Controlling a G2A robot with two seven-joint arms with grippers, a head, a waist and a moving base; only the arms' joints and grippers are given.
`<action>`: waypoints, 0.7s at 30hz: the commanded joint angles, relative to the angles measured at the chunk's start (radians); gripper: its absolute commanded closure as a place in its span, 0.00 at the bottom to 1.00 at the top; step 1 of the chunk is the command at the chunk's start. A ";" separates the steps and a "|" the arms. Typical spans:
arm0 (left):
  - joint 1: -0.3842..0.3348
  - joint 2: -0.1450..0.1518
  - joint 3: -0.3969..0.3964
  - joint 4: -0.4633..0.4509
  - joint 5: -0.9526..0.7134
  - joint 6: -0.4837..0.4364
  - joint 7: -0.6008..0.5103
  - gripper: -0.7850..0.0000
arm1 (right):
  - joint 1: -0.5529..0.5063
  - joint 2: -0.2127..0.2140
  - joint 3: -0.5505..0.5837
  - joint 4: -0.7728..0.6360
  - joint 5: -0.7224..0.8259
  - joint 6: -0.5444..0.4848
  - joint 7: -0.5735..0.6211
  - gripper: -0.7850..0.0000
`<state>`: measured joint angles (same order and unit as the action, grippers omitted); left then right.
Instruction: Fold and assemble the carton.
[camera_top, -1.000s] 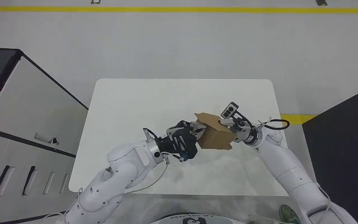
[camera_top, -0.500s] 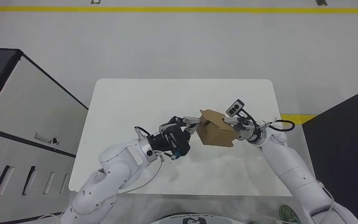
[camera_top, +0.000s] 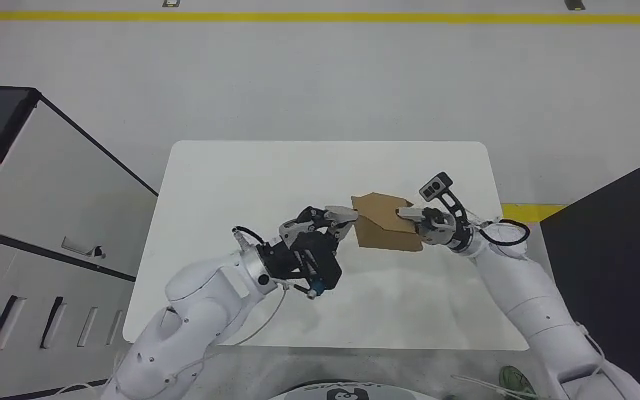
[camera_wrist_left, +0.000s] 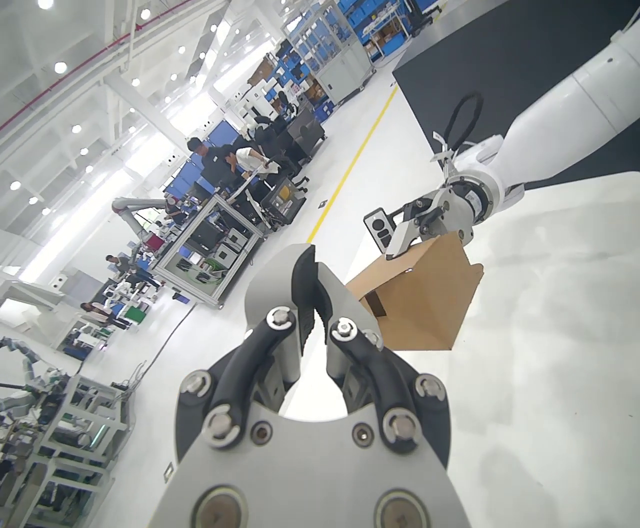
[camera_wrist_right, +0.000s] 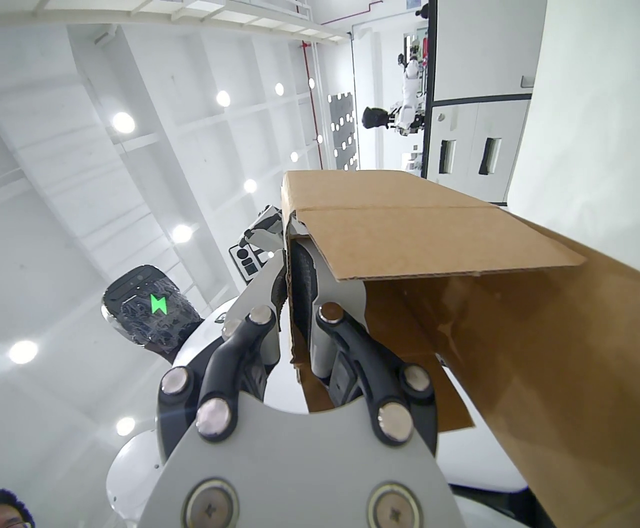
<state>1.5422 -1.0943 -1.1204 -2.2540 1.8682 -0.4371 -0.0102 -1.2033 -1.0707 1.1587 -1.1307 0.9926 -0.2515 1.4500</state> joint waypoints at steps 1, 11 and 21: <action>-0.011 -0.003 0.017 0.005 0.003 0.004 -0.009 1.00 | -0.004 0.000 0.005 -0.006 -0.014 -0.014 -0.003 1.00; -0.045 -0.010 0.049 0.017 0.024 0.015 -0.065 1.00 | -0.025 0.000 0.032 -0.044 -0.027 -0.089 0.030 1.00; -0.049 -0.013 0.069 0.022 0.023 -0.003 -0.072 1.00 | -0.053 -0.004 0.072 -0.101 0.021 -0.064 0.055 1.00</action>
<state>1.4936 -1.1074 -1.0554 -2.2308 1.8889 -0.4357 -0.0825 -1.2538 -1.0742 1.2269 -1.2273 1.0069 -0.3189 1.5012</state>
